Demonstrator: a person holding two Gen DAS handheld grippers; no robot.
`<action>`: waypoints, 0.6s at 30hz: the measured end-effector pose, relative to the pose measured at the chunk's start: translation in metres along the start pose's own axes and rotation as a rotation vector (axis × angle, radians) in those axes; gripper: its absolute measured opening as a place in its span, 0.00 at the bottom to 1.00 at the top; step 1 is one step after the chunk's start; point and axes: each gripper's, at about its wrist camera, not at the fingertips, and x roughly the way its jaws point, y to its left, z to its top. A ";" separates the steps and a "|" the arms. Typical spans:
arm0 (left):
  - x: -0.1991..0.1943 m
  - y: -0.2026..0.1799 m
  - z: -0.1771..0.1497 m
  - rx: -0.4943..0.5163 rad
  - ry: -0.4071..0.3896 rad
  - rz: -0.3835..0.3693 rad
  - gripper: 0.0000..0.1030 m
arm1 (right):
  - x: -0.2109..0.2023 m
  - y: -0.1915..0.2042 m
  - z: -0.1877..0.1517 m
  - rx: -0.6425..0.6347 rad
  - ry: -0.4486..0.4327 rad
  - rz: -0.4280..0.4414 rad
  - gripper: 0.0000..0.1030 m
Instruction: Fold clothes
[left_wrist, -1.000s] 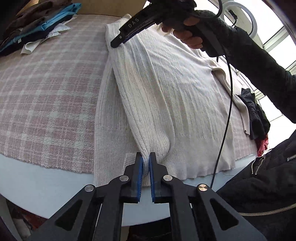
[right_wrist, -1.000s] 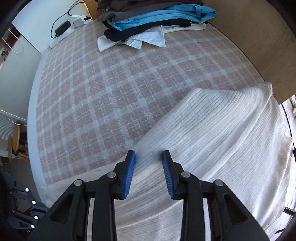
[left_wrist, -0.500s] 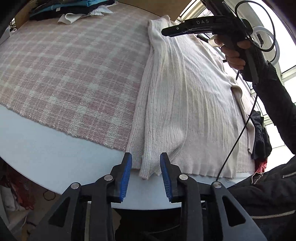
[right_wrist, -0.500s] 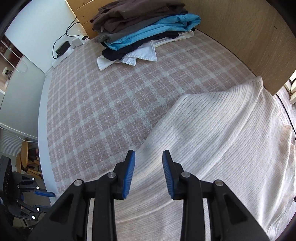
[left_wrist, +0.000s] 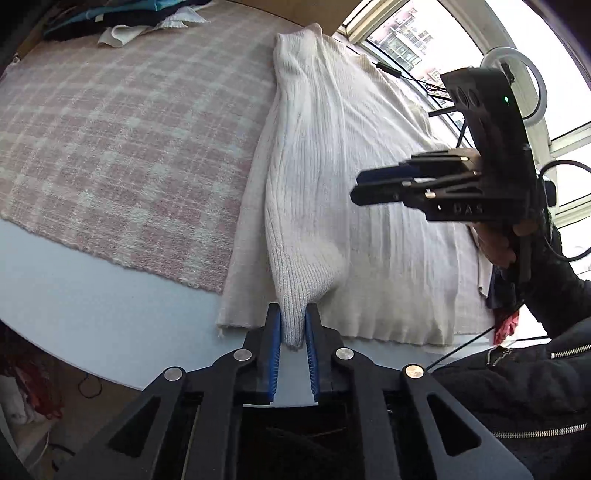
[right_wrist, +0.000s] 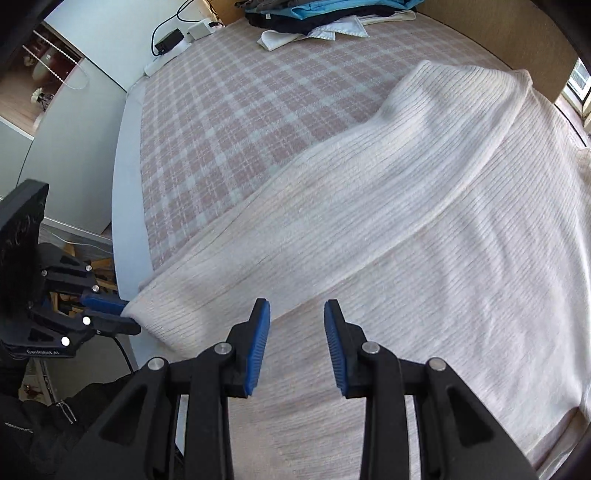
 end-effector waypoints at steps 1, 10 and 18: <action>0.001 -0.002 0.000 0.015 0.002 0.014 0.29 | 0.004 0.004 -0.003 0.003 0.003 0.011 0.30; 0.011 -0.023 0.004 0.154 0.031 0.133 0.33 | 0.023 0.025 -0.009 0.005 -0.021 0.036 0.30; 0.027 -0.026 0.004 0.202 0.078 0.145 0.30 | 0.022 0.031 -0.036 0.088 -0.012 0.069 0.30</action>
